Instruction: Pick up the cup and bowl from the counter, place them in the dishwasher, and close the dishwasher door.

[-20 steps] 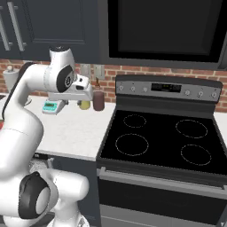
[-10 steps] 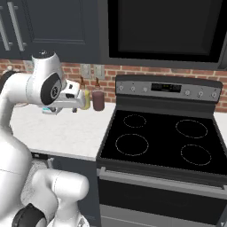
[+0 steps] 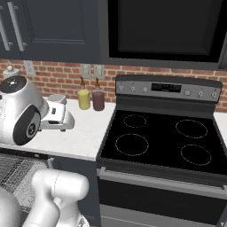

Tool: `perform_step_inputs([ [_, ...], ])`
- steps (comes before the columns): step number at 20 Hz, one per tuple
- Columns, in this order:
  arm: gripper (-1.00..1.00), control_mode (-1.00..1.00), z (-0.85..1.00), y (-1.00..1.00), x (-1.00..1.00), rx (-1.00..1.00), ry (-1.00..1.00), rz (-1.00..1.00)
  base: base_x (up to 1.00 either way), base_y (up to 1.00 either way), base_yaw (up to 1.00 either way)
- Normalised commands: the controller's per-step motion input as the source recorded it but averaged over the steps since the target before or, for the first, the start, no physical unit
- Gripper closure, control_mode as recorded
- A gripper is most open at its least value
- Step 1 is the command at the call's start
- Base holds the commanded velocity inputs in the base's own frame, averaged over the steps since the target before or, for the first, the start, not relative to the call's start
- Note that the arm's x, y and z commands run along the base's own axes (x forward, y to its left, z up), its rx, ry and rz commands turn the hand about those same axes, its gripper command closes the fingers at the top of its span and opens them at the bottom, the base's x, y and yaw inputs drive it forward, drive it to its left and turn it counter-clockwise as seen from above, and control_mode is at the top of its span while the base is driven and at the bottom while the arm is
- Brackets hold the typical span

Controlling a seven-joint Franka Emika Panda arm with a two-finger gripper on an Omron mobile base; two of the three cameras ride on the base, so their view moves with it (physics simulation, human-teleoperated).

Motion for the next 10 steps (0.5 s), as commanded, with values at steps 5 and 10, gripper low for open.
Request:
perform_step_inputs([
  [5,-1.0,1.0,0.0,0.0,-0.23,0.0,0.0,0.0,0.0,0.0,0.0],
  [10,-1.0,1.0,0.0,0.0,0.0,0.0,0.0,0.0,0.33,0.01,0.2],
])
